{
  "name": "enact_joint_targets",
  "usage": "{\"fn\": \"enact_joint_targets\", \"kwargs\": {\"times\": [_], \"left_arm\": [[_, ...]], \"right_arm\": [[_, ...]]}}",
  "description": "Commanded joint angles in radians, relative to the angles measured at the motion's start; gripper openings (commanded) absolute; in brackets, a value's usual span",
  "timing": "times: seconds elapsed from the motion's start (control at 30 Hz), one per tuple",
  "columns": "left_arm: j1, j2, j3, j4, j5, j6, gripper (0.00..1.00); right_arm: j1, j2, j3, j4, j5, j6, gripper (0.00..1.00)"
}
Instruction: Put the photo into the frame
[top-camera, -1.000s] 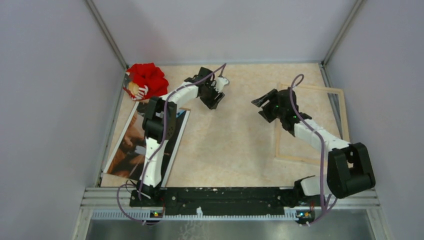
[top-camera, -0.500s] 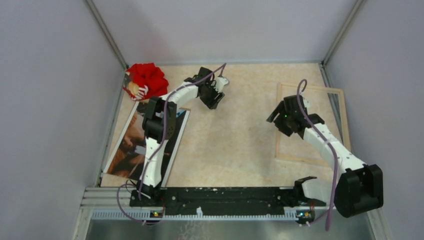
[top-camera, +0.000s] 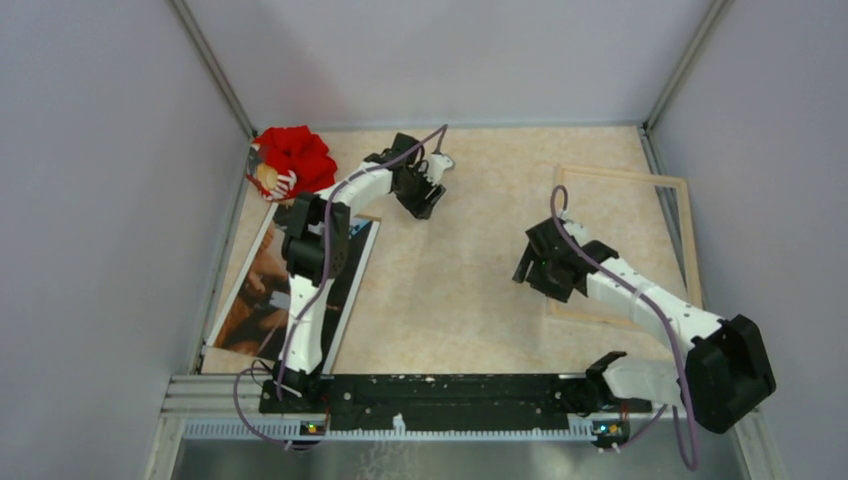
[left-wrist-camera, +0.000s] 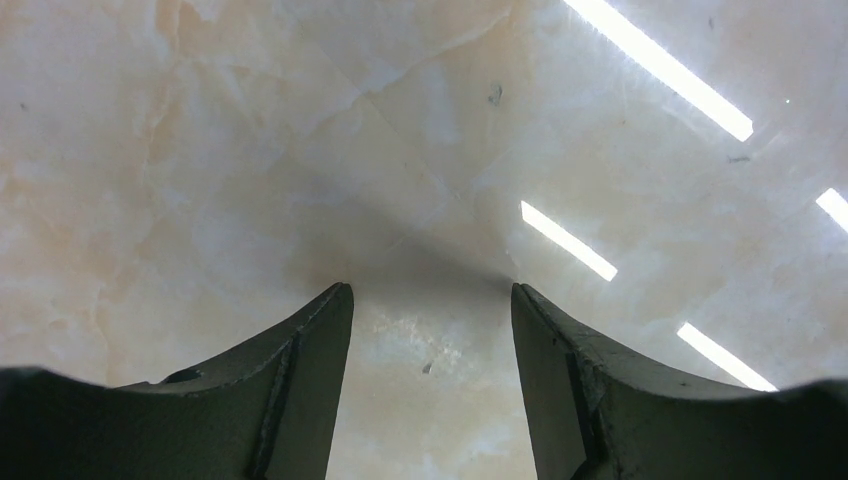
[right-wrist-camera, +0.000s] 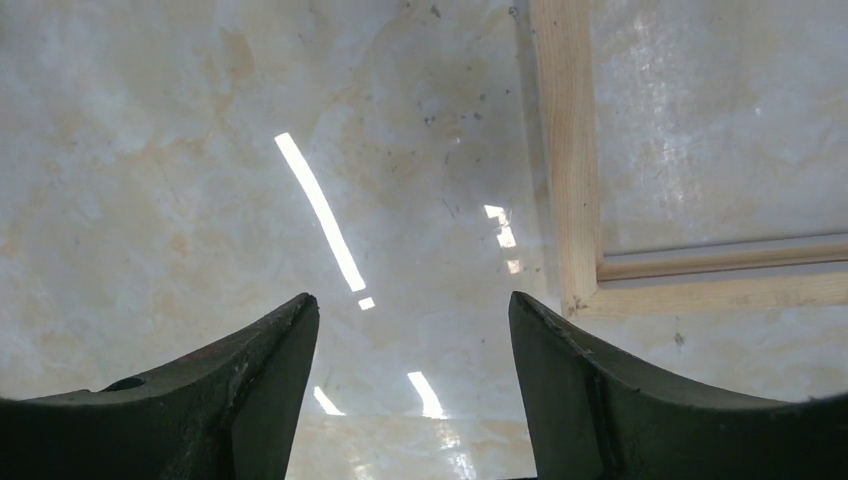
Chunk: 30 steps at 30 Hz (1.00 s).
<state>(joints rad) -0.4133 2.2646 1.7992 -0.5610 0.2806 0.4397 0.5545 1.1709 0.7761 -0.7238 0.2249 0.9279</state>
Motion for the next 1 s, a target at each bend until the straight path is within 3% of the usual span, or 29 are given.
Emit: {"fn": "enact_joint_targets", "kwargs": {"times": [0.0,0.53,0.73,0.97], "left_arm": [[0.044,-0.043,-0.051,-0.177,0.012,-0.021,0.67],[0.046,-0.133,-0.33,-0.055,-0.028,-0.034,0.68],[0.047,-0.139,-0.363,-0.023,-0.07,-0.036,0.68],[0.046,-0.13,-0.377,-0.007,-0.131,-0.039,0.67]], "right_arm": [[0.006,0.071,0.011,0.022,0.086,0.009,0.7],[0.006,0.338,0.068,0.164,0.131,-0.031,0.71],[0.027,0.411,0.079,0.246,0.065,-0.019,0.71],[0.087,0.493,0.204,0.32,-0.048,-0.033,0.72]]}}
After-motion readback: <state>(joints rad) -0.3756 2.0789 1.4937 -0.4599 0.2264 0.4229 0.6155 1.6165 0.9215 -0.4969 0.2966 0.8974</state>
